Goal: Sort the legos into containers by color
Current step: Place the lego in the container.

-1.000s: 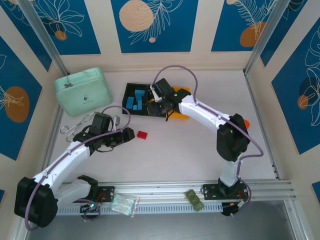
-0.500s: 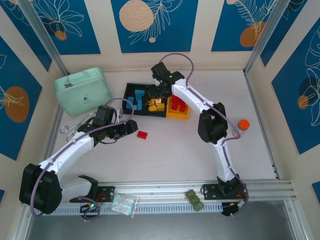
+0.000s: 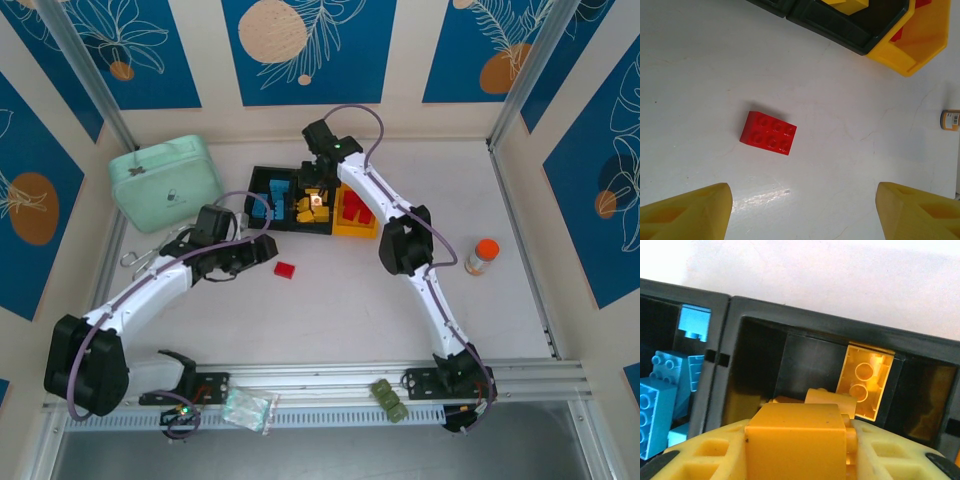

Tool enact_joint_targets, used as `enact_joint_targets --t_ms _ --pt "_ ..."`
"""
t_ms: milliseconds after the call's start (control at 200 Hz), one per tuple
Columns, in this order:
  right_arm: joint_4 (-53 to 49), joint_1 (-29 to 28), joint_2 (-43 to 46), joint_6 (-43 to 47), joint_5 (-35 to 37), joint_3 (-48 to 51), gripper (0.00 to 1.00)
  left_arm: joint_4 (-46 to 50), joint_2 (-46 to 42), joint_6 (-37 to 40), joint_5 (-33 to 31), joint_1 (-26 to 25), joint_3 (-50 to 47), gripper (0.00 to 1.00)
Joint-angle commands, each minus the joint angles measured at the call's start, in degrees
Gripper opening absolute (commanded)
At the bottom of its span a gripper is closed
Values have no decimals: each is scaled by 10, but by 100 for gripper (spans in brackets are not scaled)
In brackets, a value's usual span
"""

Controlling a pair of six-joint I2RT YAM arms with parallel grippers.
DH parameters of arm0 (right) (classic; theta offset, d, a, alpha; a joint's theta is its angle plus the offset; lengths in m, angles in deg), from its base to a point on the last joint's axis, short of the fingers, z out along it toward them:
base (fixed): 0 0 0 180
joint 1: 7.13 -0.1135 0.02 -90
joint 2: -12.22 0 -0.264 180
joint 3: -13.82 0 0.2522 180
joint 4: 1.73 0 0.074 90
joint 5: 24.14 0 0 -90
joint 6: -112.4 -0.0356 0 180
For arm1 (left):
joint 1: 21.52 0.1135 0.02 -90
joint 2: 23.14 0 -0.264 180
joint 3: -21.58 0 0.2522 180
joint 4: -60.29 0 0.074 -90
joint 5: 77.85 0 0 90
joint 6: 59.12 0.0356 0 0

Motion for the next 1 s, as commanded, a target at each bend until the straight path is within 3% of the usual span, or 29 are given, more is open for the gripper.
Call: enact_joint_targets --t_ms 0,145,330,600,785,995 --pt "-9 3 -15 -18 -4 -35 39 -13 2 2 0 -4 -2 75" --pt "-5 6 -28 -24 -8 -50 42 -16 1 0 0 -4 -11 75" --pt "-5 4 -30 -26 -6 -60 56 -16 1 -1 1 -4 -13 75" --pt "-10 -5 8 -16 9 -45 56 -20 9 3 2 -4 -13 75" --pt "36 -14 106 -11 13 77 55 -4 20 27 -1 -6 -5 73" --pt "130 -20 269 -11 -13 302 55 37 55 77 -25 -19 24 72"
